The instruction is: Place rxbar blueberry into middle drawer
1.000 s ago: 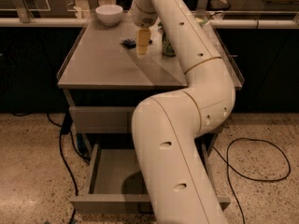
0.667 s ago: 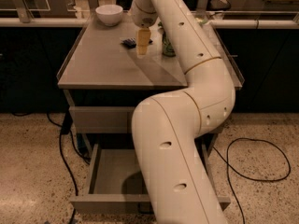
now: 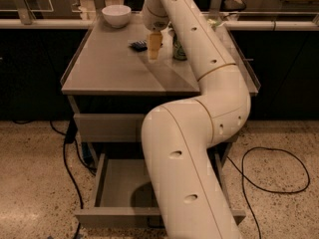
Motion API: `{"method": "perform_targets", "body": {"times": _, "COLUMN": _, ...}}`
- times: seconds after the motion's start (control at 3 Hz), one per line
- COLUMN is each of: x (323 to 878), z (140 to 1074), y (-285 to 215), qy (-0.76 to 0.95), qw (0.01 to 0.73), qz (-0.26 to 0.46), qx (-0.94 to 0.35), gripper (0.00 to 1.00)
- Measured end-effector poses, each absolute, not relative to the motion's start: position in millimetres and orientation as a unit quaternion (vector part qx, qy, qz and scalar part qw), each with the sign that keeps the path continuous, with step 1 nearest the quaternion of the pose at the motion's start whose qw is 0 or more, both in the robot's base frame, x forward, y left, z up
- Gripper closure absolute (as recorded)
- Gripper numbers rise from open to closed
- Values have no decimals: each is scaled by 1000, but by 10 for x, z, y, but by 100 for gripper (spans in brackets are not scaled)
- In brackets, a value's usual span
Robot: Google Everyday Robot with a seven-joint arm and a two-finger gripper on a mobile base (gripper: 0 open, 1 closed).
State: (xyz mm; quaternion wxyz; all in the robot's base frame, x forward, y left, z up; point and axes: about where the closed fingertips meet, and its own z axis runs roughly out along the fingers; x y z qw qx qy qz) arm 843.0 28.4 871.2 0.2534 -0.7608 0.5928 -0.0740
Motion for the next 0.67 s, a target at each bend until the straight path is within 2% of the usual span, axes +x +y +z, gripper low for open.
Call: {"method": "perform_targets", "body": {"times": 0.67, "x": 8563, "z": 8367, "y": 449, "qy": 575, "qw": 239, "qz": -79, "qx": -778, "gripper": 0}}
